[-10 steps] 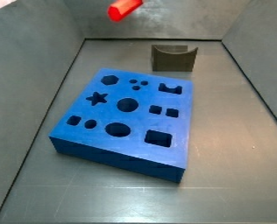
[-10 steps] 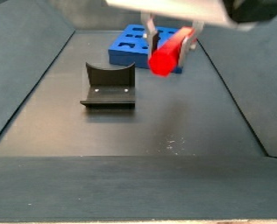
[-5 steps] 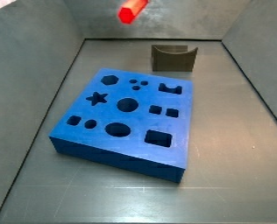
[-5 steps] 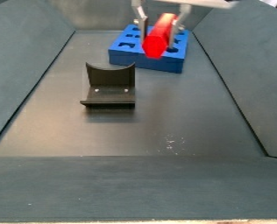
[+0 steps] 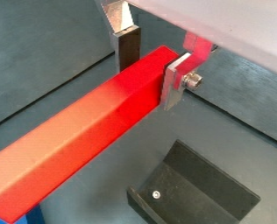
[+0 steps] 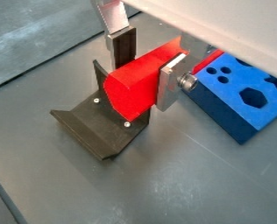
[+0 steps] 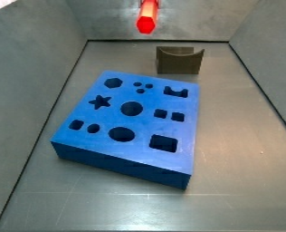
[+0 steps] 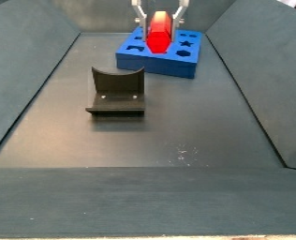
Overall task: Pick up the hexagon object. Move up. Place the hexagon object on the fixture. Regrasp the hexagon object. Move to above the board. Insert the hexagon object.
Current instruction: Place the hexagon object on the fixture.
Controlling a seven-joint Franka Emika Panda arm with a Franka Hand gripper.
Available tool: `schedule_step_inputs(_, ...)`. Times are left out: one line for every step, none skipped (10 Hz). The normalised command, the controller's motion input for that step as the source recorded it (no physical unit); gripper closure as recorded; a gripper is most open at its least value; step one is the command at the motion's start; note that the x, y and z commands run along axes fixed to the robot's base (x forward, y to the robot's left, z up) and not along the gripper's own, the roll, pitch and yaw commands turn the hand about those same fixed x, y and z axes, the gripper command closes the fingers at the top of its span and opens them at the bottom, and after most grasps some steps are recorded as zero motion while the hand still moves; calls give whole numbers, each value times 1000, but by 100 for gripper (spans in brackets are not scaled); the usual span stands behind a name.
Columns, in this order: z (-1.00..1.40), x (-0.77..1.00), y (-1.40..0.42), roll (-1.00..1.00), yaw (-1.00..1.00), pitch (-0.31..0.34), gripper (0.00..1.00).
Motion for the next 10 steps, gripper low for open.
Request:
schedule_step_inputs(-13,917,-45,127,92,190,100)
schedule_step_inputs(-12,891,-32,120,75,188,100)
schedule_step_inputs(-16,842,-19,123,56,177,100)
schedule_step_inputs(-18,792,-15,130,49,176,100)
schedule_step_inputs(-16,765,-13,134,47,181,100)
schedule_step_inputs(-14,747,-11,136,46,183,100)
schedule_step_inputs(180,1000,212,-1000,108,14,100)
schedule_step_inputs(177,1000,217,-1000,100,20,100)
schedule_step_inputs(137,971,193,-1000,73,41,100)
schedule_step_inputs(71,833,108,-1000,61,71,100)
